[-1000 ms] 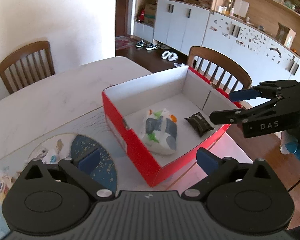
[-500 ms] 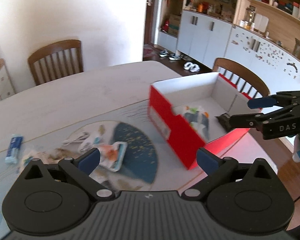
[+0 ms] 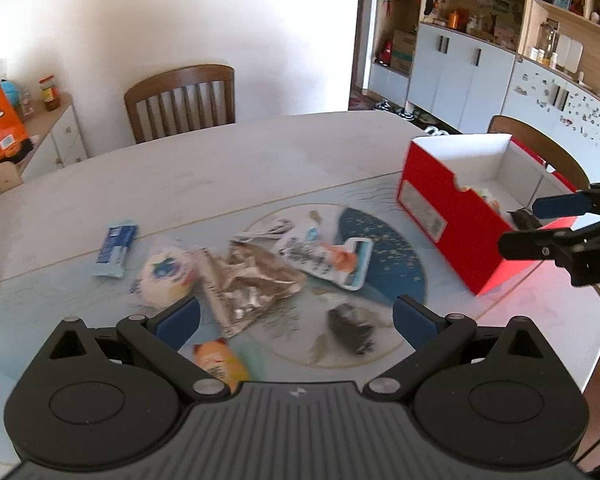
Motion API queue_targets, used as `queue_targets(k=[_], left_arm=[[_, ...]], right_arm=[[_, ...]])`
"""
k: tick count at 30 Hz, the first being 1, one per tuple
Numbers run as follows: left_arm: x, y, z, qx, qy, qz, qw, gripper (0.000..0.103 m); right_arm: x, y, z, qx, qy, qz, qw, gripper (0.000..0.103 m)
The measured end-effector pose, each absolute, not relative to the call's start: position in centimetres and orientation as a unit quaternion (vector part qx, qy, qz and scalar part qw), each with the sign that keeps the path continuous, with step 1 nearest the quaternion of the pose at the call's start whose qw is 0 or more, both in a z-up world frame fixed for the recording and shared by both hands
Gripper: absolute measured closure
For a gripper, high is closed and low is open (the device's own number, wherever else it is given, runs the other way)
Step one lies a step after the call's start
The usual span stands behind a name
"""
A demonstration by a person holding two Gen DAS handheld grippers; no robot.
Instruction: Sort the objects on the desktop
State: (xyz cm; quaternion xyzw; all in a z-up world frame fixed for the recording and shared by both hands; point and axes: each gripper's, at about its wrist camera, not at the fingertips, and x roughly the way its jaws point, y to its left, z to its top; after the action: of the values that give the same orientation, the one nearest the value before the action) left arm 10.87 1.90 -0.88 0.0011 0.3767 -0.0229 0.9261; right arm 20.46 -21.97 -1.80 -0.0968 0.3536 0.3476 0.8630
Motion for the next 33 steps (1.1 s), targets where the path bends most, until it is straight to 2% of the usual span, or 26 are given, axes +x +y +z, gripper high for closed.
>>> queue_targets(k=[13, 33], left_arm=[[10.1, 6.2, -4.7, -0.017, 0.419, -0.008, 0.908, 0.0], [11.4, 8.1, -9.5, -0.043, 0.43, 0.012, 0.902, 0.0]], right_arm=[[17.5, -16.7, -4.4, -0.128, 0.363, 0.372, 0.845, 0.019], [17.3, -12.8, -10.7, -0.153, 0.369, 0.356, 0.845, 0.022]])
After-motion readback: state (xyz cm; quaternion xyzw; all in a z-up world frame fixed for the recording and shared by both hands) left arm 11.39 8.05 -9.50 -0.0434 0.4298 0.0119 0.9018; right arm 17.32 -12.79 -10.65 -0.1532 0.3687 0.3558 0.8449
